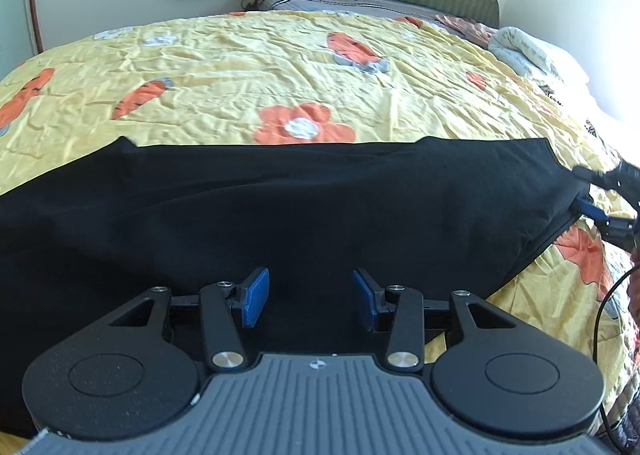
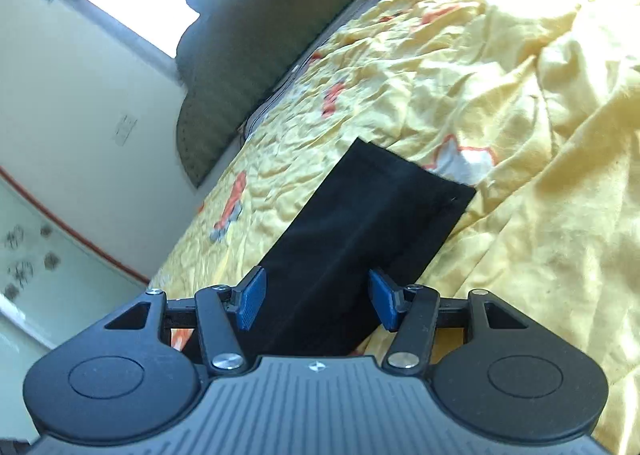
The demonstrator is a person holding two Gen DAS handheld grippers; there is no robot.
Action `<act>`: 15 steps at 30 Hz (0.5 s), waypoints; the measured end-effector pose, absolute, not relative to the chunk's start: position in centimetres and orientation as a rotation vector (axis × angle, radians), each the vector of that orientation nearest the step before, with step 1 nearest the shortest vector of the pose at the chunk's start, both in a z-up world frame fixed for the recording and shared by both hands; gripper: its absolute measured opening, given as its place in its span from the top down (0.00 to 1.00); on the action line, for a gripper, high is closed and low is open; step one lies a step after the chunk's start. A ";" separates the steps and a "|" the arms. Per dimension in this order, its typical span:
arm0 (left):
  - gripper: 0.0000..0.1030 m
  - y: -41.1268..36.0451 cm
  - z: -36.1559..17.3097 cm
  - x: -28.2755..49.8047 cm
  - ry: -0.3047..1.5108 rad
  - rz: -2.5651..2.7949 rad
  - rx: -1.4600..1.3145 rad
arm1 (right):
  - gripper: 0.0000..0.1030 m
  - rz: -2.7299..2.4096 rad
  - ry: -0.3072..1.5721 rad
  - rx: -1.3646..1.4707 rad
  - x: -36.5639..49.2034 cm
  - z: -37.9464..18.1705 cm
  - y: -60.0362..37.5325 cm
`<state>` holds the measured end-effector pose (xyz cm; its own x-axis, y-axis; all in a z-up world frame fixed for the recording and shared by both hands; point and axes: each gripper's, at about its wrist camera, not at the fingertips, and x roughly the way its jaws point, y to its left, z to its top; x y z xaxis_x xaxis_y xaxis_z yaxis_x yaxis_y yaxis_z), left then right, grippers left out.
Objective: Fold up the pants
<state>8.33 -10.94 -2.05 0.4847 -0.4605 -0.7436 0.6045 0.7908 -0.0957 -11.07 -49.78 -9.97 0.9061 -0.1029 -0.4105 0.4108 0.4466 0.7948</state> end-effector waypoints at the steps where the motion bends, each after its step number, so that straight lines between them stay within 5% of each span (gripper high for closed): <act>1: 0.51 -11.5 -2.2 8.4 0.833 -0.640 0.205 | 0.45 -0.351 0.300 1.122 -11.1 -10.4 -50.5; 6: 0.47 -12.1 -3.1 8.2 0.793 -0.598 0.240 | 0.44 -0.334 0.259 1.230 -9.1 -9.8 -52.2; 9: 0.45 -12.5 -3.2 8.0 0.774 -0.595 0.252 | 0.26 -0.213 0.291 1.074 -5.6 -6.9 -52.2; 15: 0.43 -12.4 -3.4 7.8 0.762 -0.592 0.242 | 0.25 -0.312 0.288 0.923 -4.7 -5.0 -52.0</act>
<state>7.81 -12.36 -3.37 0.5717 -0.4139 -0.7084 0.5839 0.8118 -0.0031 -4.65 -52.01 -4.97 0.9173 -0.1394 -0.3729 0.3830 0.5648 0.7310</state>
